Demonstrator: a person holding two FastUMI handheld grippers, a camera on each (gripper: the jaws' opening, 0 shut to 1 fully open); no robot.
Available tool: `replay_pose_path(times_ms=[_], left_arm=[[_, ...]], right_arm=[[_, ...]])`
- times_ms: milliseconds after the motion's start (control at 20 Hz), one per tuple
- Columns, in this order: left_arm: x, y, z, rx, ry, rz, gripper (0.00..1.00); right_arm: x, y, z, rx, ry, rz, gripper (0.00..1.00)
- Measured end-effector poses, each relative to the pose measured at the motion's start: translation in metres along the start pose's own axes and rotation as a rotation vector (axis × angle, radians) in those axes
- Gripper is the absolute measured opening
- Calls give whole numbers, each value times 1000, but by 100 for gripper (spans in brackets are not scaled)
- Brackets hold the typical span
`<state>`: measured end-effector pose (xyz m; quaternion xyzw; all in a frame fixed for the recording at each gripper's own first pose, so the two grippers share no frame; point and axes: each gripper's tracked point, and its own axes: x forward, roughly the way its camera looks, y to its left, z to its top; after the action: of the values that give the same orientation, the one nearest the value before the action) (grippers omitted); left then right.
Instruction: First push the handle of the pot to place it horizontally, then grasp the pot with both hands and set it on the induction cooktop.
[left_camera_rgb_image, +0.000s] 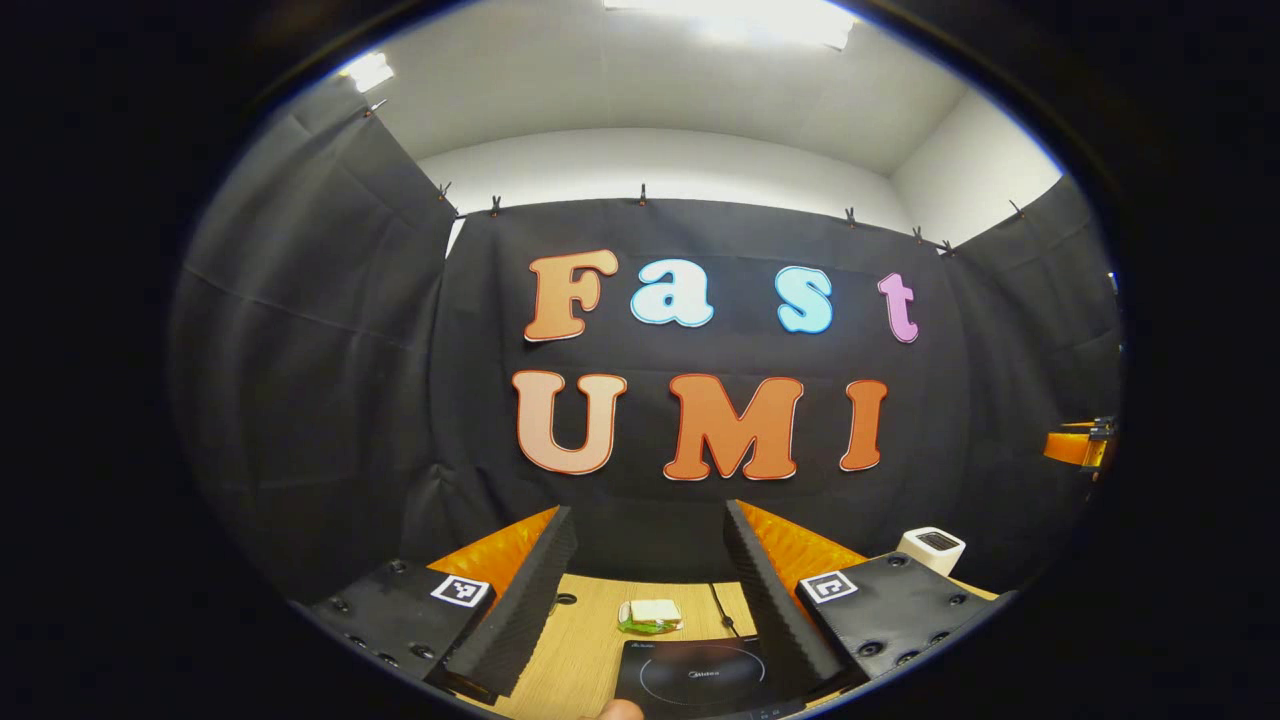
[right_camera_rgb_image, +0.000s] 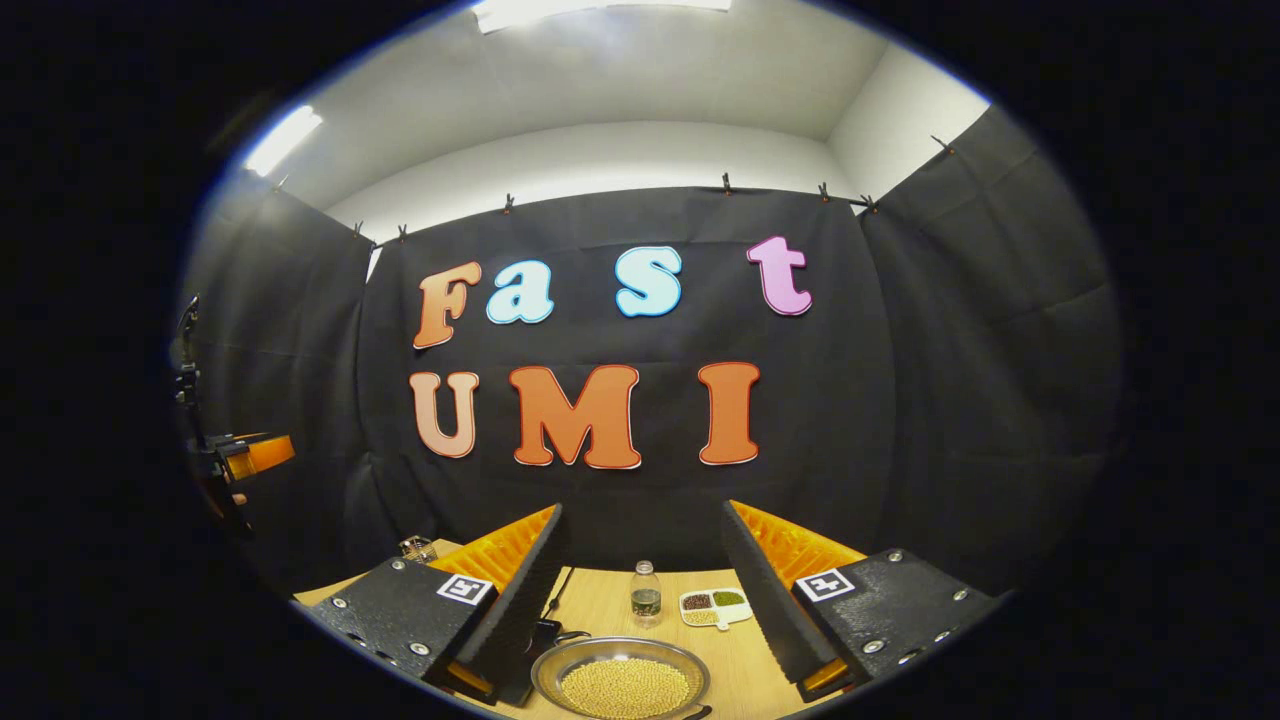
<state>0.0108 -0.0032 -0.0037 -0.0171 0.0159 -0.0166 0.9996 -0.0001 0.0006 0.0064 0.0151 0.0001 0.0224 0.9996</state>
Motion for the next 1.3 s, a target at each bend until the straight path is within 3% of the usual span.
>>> replay_pose_path(times_ms=[150, 450, 550, 600, 700, 800, 1000, 1300], left_arm=[[1, 2, -3, 0, 7, 5, 97], [-4, 0, -5, 1, 10, 1, 100], [-6, -1, -3, 9, 5, 1, 100], [-6, -2, -3, 10, 2, -1, 100], [-9, -4, -3, 9, 0, -6, 100], [-11, -5, -2, 9, -1, -9, 100], [-14, -6, -2, 5, 1, -10, 100], [-17, -10, -4, 6, 12, -17, 100]], right_arm=[[-1, -12, 4, -21, -13, -41, 96], [-14, -17, 0, -32, -19, -56, 63], [-18, -22, -7, -46, -10, -70, 46], [-22, -24, -10, -55, -5, -76, 46], [-26, -21, -21, -70, 9, -73, 34], [-30, -19, -30, -77, 26, -68, 32], [-35, -12, -56, -103, 81, -44, 18], [-43, -3, -113, -106, 188, -21, 1]])
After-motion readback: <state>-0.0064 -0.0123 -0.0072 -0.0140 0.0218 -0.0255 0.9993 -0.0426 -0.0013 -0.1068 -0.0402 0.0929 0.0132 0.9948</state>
